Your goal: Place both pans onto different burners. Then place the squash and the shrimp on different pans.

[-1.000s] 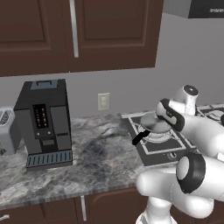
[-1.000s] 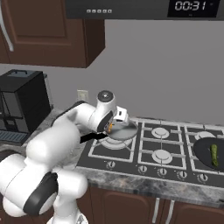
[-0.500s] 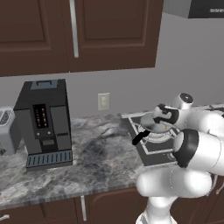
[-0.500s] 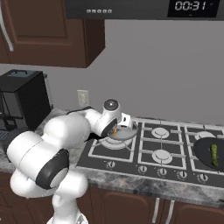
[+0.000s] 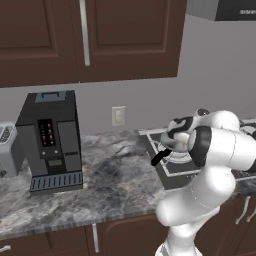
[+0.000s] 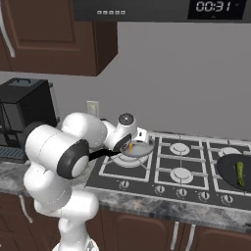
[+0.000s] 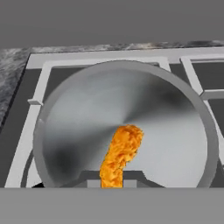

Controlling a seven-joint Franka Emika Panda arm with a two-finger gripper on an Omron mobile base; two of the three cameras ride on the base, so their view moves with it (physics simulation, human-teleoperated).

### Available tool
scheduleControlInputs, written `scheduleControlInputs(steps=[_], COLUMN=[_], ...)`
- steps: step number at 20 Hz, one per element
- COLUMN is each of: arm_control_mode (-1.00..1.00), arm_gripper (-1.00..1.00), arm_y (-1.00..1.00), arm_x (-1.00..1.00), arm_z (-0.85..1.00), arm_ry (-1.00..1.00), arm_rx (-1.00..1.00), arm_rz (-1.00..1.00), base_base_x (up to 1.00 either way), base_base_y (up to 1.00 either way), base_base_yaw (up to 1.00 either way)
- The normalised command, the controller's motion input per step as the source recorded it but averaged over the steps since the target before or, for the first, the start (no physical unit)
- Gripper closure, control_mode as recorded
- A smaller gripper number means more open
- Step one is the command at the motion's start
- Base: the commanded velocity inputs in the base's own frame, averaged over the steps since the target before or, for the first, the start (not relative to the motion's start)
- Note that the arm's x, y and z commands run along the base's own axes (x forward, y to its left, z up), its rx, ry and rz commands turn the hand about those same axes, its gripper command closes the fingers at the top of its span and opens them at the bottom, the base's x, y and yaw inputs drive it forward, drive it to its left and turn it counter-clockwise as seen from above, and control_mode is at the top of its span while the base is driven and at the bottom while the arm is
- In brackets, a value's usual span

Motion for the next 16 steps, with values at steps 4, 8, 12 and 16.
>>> scheduleControlInputs(steps=[4,8,12,16], arm_control_mode=[-1.0,-1.0,-1.0,-1.0], arm_gripper=[1.0,-1.0,-1.0,-1.0], arm_y=[-0.08,-0.05,0.0,0.0], arm_x=[0.22,0.04,0.0,-0.19], arm_z=[-0.31,-0.1,0.0,0.42], arm_ry=[0.0,0.0,0.0,0.0], arm_rx=[0.0,0.0,0.0,0.0], arm_rz=[0.0,0.0,0.0,0.0], base_base_x=[0.0,0.0,0.0,0.0], base_base_y=[0.0,0.0,0.0,0.0], base_base_yaw=[0.0,0.0,0.0,0.0])
